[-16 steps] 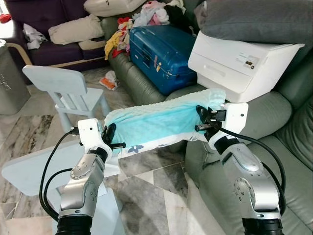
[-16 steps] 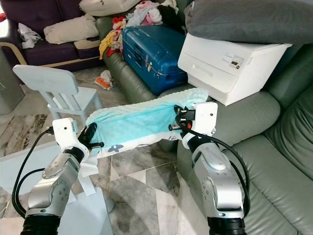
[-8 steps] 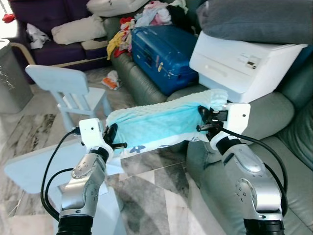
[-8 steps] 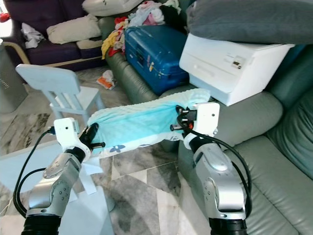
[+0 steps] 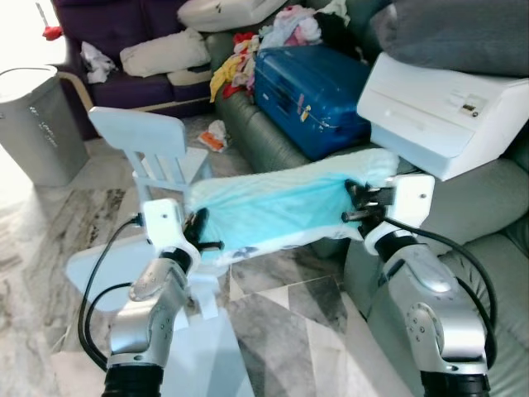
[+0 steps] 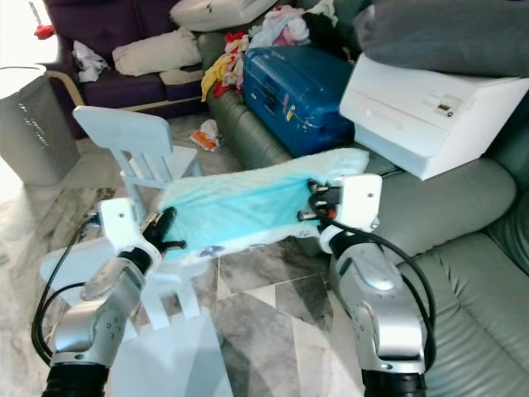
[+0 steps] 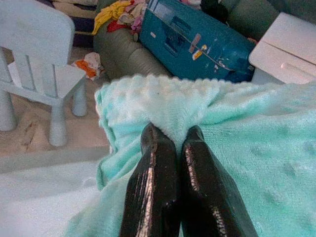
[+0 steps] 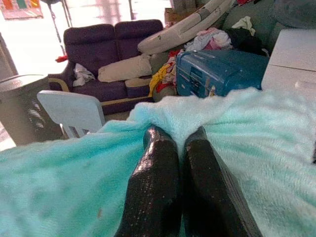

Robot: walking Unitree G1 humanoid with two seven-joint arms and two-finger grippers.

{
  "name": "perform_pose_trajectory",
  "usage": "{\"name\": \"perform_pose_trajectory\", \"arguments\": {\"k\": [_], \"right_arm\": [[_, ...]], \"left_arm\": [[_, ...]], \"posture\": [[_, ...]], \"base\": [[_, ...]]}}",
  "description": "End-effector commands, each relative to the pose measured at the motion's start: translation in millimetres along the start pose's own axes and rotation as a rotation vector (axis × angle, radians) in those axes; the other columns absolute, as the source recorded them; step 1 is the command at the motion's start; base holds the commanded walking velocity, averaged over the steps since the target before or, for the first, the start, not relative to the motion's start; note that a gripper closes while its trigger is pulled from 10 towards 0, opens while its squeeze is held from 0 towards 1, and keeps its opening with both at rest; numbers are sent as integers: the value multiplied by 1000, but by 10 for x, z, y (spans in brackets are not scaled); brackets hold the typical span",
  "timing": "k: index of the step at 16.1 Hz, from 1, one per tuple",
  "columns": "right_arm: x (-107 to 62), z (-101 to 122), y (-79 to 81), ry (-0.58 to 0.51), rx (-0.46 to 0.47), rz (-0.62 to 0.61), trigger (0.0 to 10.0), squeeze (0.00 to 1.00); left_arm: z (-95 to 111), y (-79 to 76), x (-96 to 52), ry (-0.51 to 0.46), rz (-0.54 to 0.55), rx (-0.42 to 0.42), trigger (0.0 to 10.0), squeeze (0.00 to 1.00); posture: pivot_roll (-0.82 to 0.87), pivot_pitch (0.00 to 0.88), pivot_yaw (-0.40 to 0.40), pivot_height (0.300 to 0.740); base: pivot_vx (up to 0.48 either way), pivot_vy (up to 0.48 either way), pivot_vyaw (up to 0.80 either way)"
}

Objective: Move the pillow to the sofa

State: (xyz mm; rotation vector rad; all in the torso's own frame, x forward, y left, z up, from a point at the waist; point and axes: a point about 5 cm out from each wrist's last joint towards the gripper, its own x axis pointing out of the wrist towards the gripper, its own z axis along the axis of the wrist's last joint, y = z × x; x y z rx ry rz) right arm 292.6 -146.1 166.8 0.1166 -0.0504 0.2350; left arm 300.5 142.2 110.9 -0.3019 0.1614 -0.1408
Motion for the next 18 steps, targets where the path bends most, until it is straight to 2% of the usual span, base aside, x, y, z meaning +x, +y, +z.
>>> {"name": "perform_pose_trajectory", "arguments": {"k": [1, 4, 18], "right_arm": [[29, 85, 100, -37, 4, 39, 10000, 0], [31, 88, 101, -37, 3, 39, 10000, 0], [50, 96, 99, -38, -2, 40, 10000, 0]], "left_arm": [[42, 93, -28, -10, 28, 17, 10000, 0], [36, 81, -28, -5, 16, 22, 10000, 0], [55, 11, -18, -23, -44, 41, 10000, 0]], "posture": [[-176, 0, 16, 740], [-176, 0, 16, 740], [-177, 0, 15, 740]], "base": [[0, 458, 0], [0, 391, 0], [0, 0, 0]]}}
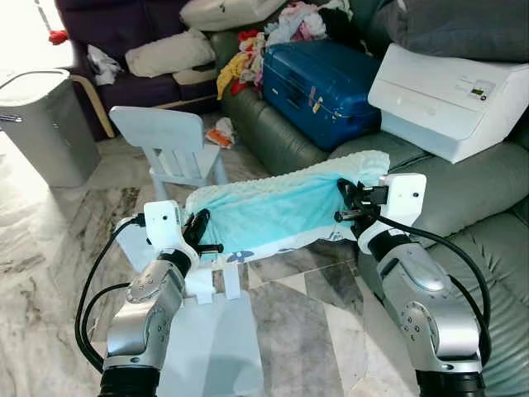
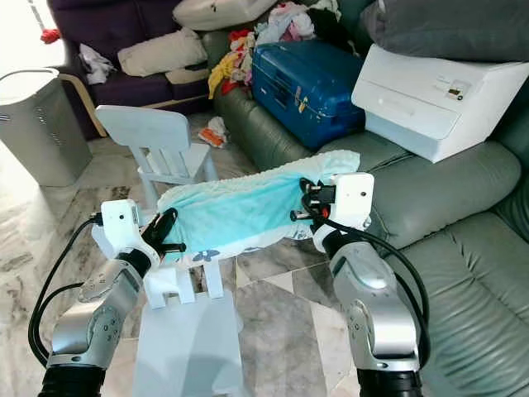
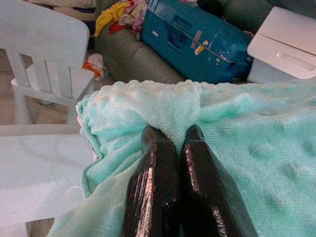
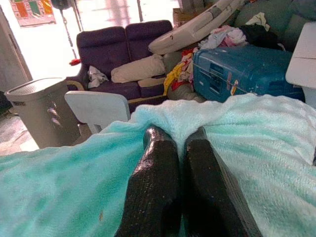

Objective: Move the pillow to the sofa

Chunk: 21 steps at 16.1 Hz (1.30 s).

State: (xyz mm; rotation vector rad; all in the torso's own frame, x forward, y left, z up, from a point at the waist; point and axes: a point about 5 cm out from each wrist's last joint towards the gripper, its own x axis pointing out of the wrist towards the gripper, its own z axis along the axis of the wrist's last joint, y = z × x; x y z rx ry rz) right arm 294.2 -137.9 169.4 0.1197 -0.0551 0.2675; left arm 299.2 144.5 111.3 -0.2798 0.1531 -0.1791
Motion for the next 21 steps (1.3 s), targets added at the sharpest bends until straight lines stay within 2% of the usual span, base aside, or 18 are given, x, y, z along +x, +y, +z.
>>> {"name": "perform_pose_trajectory", "arguments": {"k": [1, 21], "right_arm": [[17, 79, 21, -34, -6, 8, 10000, 0], [10, 78, 24, -19, -17, 10, 10000, 0]], "left_arm": [[46, -8, 0, -23, -9, 16, 10000, 0], [-17, -37, -8, 2, -26, -42, 10000, 0]], "posture": [[-178, 0, 15, 740], [-188, 0, 12, 740]], "base": [[0, 0, 0], [0, 0, -797]]}}
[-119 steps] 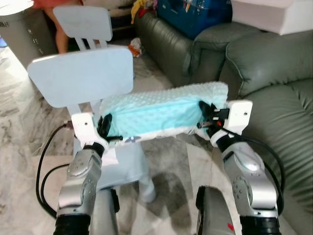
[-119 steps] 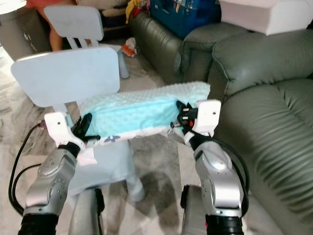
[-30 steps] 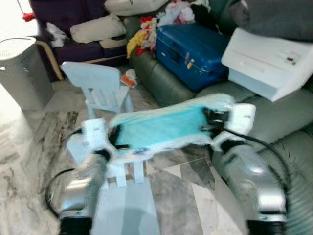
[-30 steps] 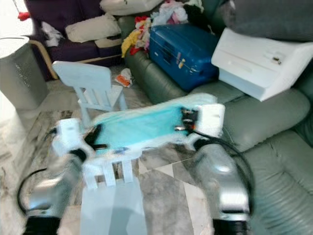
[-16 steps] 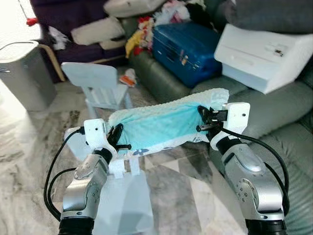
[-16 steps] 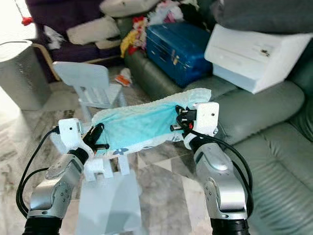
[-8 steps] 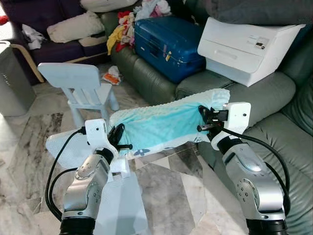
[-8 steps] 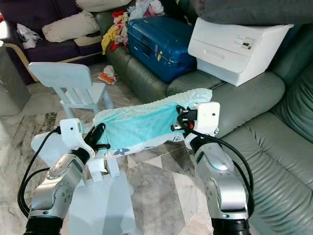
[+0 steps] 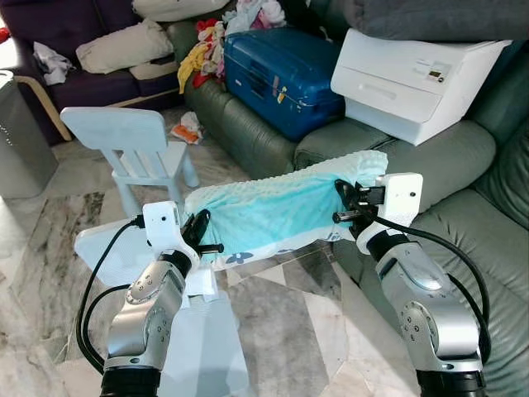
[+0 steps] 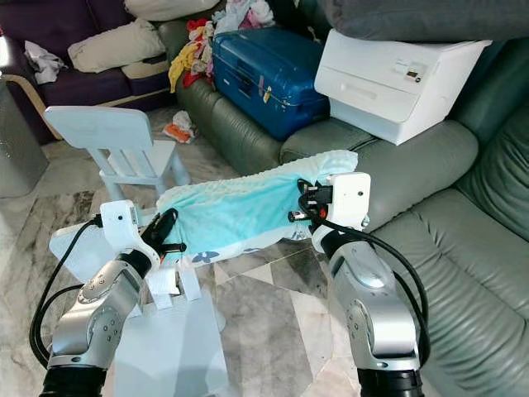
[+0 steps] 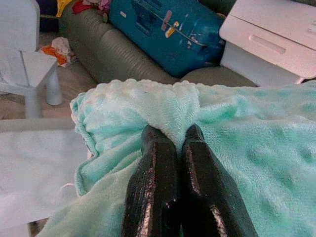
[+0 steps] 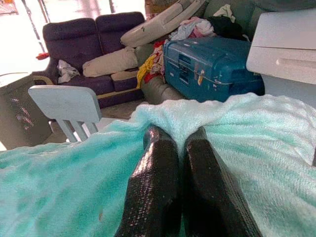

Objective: Move the pillow to the sofa

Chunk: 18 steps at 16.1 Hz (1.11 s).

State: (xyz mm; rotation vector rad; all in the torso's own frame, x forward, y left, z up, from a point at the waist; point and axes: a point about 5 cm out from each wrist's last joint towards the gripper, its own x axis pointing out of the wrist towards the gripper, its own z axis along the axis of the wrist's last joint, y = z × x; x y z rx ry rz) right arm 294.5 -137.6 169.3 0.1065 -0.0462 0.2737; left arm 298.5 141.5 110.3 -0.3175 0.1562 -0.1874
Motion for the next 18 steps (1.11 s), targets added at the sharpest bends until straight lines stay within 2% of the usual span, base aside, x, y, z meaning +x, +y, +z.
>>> {"name": "perform_pose_trajectory", "arguments": {"k": [1, 3, 12, 18], "right_arm": [[5, 78, 20, -29, -6, 4, 10000, 0], [4, 80, 21, -33, 1, 7, 10000, 0], [8, 83, 27, -37, -1, 9, 10000, 0], [10, 86, 29, -39, 3, 7, 10000, 0]], "left_arm": [[0, -13, -7, 2, -16, -9, 10000, 0], [-9, -9, -2, 10, -7, -12, 10000, 0], [26, -11, 1, -14, -10, -5, 10000, 0], [30, -3, 5, -12, -5, -1, 10000, 0]], "posture": [[-188, 0, 12, 740], [-187, 0, 11, 740], [-188, 0, 13, 740], [-188, 0, 15, 740]], "base": [[0, 0, -800], [0, 0, -572], [0, 0, 0], [-266, 0, 0]]}}
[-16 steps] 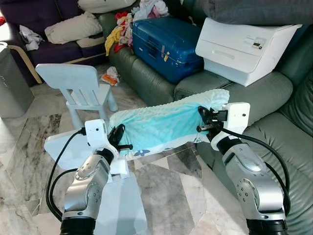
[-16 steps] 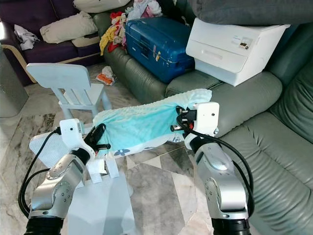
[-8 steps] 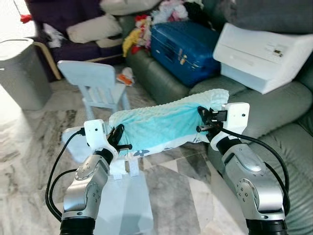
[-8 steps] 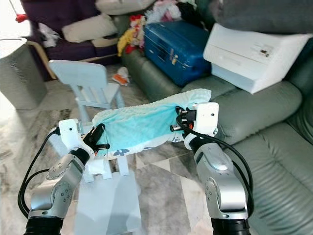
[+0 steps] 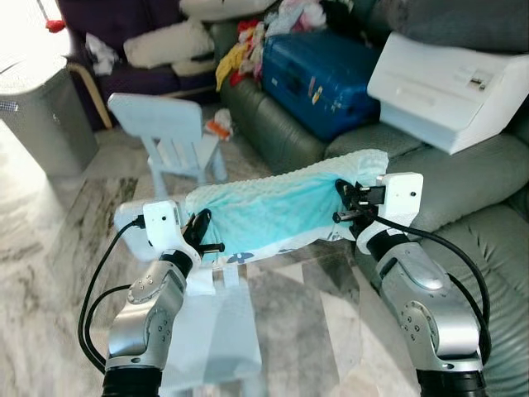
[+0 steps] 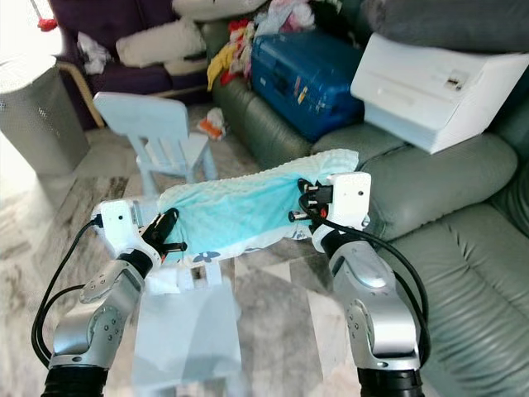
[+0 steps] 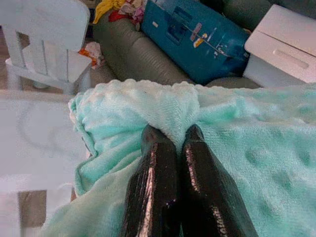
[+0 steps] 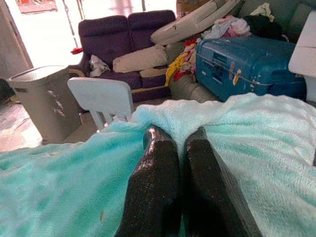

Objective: Move the pillow to the sofa

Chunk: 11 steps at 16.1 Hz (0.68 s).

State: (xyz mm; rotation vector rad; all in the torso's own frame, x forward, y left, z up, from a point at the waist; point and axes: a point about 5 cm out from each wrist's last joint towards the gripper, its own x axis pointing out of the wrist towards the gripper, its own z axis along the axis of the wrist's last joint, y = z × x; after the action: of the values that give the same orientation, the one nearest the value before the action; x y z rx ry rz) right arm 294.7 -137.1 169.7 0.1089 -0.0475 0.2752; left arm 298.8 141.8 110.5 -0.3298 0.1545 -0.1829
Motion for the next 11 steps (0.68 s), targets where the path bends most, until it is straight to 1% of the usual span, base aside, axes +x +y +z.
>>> {"name": "perform_pose_trajectory", "arguments": {"k": [1, 6, 11], "right_arm": [[8, 84, 25, -37, 1, 5, 10000, 0], [14, 83, 28, -39, 2, 5, 10000, 0], [34, 108, -4, -47, -2, -3, 10000, 0]], "left_arm": [[27, -5, 3, -8, -8, 12, 10000, 0], [29, 3, 7, -8, -3, 16, 10000, 0], [29, 18, 13, -8, 5, 20, 10000, 0]], "posture": [[-187, 0, 16, 740], [-186, 0, 16, 740], [-185, 0, 18, 740]], "base": [[-285, 0, 0], [-305, 0, 0], [0, 0, 0]]}}
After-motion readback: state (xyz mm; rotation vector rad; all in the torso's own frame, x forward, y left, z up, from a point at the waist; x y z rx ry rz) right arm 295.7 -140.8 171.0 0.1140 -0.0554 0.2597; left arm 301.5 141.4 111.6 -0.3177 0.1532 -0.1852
